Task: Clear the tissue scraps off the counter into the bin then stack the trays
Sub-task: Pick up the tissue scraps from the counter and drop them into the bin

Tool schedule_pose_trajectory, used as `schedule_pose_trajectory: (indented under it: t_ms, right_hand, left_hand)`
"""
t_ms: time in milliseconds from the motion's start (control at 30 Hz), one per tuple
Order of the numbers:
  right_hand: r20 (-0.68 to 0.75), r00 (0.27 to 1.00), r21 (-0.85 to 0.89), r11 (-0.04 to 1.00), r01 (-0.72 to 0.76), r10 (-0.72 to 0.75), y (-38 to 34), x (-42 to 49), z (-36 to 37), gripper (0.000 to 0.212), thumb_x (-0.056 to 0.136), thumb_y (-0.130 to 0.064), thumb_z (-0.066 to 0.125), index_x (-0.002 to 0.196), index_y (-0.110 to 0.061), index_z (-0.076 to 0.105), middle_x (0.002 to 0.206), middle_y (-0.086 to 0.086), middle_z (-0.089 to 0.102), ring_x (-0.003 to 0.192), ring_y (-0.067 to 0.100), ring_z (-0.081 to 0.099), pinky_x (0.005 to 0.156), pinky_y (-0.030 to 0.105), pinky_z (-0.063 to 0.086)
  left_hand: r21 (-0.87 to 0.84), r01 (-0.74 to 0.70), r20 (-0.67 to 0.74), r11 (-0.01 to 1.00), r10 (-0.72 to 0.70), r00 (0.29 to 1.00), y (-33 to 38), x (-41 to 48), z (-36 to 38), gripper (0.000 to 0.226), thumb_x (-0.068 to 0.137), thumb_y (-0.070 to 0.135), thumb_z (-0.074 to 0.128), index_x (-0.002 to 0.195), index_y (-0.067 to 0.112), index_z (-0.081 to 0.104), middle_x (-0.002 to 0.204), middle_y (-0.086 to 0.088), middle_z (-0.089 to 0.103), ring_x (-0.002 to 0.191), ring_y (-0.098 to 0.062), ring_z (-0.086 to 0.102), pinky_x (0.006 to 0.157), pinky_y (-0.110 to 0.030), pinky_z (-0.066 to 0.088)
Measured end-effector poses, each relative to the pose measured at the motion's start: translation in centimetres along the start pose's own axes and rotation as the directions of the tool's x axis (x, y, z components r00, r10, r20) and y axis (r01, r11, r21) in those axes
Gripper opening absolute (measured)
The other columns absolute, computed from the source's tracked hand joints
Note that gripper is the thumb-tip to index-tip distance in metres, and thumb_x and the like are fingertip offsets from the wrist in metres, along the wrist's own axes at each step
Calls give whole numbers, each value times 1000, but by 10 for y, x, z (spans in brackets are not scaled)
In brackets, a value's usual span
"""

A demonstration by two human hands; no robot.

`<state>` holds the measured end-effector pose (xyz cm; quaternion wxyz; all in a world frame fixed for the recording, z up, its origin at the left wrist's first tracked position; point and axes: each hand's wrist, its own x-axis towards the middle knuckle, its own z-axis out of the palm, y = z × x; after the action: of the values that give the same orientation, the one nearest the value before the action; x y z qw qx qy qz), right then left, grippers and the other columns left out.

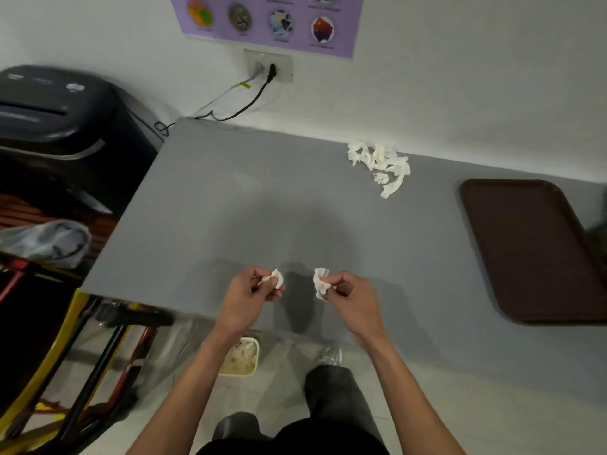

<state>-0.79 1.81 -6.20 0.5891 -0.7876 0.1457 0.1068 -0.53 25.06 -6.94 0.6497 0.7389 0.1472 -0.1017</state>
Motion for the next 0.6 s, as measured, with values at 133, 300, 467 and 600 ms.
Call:
schedule_pose_trajectory:
  t_ms: [133,300,467,600]
  right_hand:
    - [10,1000,20,1000,-17,17,9,-60,64,22,85,-4,80,91,-25,81,89,-7,81,89,14,78,89,44,60]
    - [-34,999,43,999,-22,24,33,-129,140,29,87,-11,79,101,-36,77,92,-7,81,90,13,78,89,40,60]
    - [-11,996,21,995,-93,93,62,-179,197,35,87,-5,83,101,-38,83,96,-12,81,96,9,76,93,39,62]
    - [-2,987,-49,985,-162,163,92,-192,230,28,84,-13,87,98,-36,83,95,-17,80,92,4,76,85,32,60]
  left_hand:
    - [37,-24,4,999,24,1000,-32,-46,-68,6,97,9,72,101,5,73,87,-11,79,79,-22,76,82,-35,63]
    - [79,-11,-41,997,14,999,-78,-104,-153,9,95,13,75,102,7,75,87,-7,80,80,-20,77,76,-27,61]
    - [183,89,-74,979,-76,994,-129,-152,-219,17,95,9,74,112,11,75,95,2,80,89,-4,75,78,-20,59]
    - [209,181,-89,961,-165,982,-175,-169,-248,29,92,19,79,120,20,75,109,8,78,103,-7,73,93,-31,60]
